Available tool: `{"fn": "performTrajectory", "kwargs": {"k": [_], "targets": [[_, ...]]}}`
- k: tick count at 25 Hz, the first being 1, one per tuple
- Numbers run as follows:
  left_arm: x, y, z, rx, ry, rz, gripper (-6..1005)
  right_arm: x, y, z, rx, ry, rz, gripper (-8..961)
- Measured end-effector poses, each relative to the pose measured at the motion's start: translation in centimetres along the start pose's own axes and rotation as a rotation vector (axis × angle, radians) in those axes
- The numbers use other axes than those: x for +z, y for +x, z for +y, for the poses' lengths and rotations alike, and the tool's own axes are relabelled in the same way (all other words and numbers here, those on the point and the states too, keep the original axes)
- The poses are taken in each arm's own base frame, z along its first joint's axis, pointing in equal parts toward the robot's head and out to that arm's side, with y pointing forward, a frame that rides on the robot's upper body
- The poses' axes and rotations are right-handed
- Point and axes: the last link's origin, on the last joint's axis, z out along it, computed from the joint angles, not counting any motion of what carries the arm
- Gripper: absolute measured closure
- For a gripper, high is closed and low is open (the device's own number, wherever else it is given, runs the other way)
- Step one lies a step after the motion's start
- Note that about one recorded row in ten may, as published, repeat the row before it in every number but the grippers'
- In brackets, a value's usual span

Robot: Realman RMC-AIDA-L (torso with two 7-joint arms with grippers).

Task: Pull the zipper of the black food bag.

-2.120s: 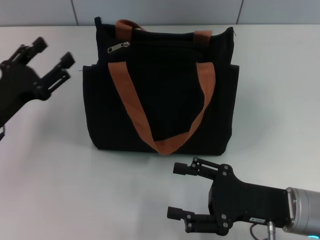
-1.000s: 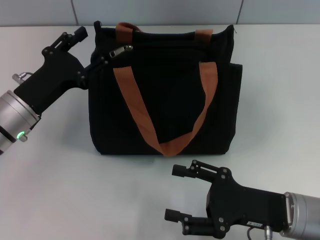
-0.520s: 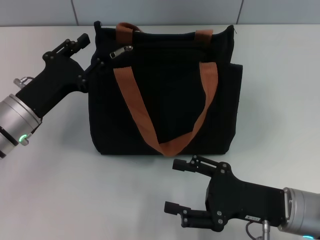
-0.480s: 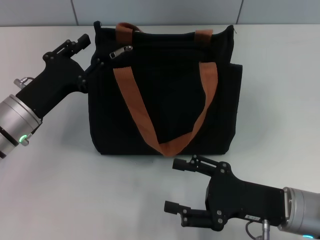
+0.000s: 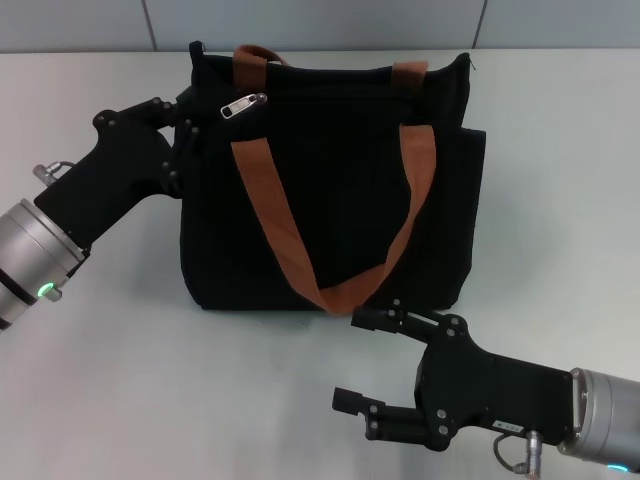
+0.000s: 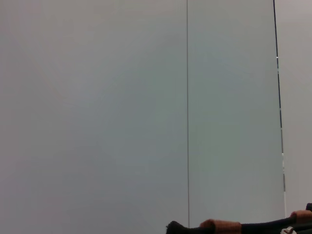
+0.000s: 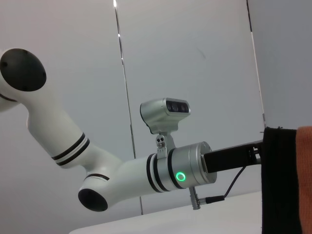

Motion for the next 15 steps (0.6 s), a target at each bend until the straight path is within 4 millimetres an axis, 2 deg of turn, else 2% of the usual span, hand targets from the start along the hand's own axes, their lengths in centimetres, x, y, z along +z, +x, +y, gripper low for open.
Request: {"fn": "performTrajectory", "kwargs": {"k": [4, 12, 15], "targets": [[0.19, -0.02, 0.17, -0.017, -0.007, 0.001, 855, -0.05, -0.02, -0.06, 0.0, 0.004, -0.001, 297], [0.44, 0.44, 0.32, -0.137, -0.03, 0.022, 977, -0.45, -0.21, 0.12, 0.008, 0.012, -0.022, 310], [0.5, 0.72, 0.45, -0.139, -0.044, 0.038, 977, -0.87, -0.38, 0.03, 0.016, 0.064, -0.057, 315]]}}
